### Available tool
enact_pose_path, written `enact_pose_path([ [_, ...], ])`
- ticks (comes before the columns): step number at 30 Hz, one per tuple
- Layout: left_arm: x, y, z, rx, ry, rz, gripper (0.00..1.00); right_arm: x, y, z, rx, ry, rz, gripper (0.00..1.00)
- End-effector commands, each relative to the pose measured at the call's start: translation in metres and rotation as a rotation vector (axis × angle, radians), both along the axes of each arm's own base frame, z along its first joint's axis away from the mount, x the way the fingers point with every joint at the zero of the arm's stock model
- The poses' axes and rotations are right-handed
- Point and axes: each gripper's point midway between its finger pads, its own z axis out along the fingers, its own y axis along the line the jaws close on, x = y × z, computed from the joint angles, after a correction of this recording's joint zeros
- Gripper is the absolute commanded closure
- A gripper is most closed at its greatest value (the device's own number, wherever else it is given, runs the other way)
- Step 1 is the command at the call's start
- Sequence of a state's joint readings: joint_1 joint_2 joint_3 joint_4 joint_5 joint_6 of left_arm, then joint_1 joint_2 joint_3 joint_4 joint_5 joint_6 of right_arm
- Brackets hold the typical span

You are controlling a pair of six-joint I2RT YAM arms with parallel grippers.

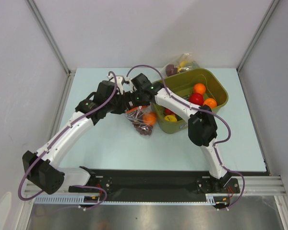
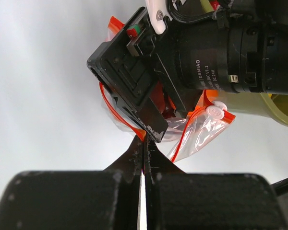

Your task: Open the zip-top bag and remove the fake food

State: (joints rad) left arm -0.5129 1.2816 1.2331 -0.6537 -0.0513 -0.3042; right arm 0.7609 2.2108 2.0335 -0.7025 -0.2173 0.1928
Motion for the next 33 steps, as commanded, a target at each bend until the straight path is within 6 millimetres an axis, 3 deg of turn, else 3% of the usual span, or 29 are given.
enact_pose_path([
  [1, -0.004, 0.002, 0.015, -0.028, -0.046, -0.028, 1.00, 0.004, -0.002, -0.011, -0.060, -0.028, -0.004, 0.13],
  [7, -0.005, 0.007, 0.015, -0.031, -0.050, -0.021, 1.00, 0.001, -0.005, -0.028, -0.109, -0.022, -0.006, 0.16],
  [8, -0.005, 0.009, 0.014, -0.030, -0.049, -0.019, 1.00, 0.000, -0.004, -0.030, -0.115, -0.023, -0.005, 0.20],
  [9, -0.005, 0.010, 0.014, -0.029, -0.049, -0.017, 1.00, 0.000, -0.004, -0.028, -0.117, -0.028, -0.007, 0.32],
  [10, -0.005, 0.011, 0.013, -0.028, -0.048, -0.017, 1.00, 0.000, -0.004, -0.026, -0.119, -0.032, -0.007, 0.37],
  [12, -0.006, 0.014, 0.010, -0.023, -0.044, -0.011, 1.00, 0.002, -0.002, -0.016, -0.106, -0.047, -0.010, 0.48],
  [15, -0.005, 0.021, 0.002, -0.011, -0.027, 0.007, 1.00, 0.001, -0.001, 0.000, -0.089, -0.059, 0.000, 0.54],
  [20, 0.001, 0.037, -0.006, -0.008, -0.012, 0.058, 1.00, 0.002, -0.002, 0.055, -0.027, -0.118, 0.000, 0.55],
  [33, 0.013, 0.040, -0.025, -0.010, 0.032, 0.062, 1.00, -0.016, -0.017, 0.103, 0.141, 0.040, 0.019, 0.52],
])
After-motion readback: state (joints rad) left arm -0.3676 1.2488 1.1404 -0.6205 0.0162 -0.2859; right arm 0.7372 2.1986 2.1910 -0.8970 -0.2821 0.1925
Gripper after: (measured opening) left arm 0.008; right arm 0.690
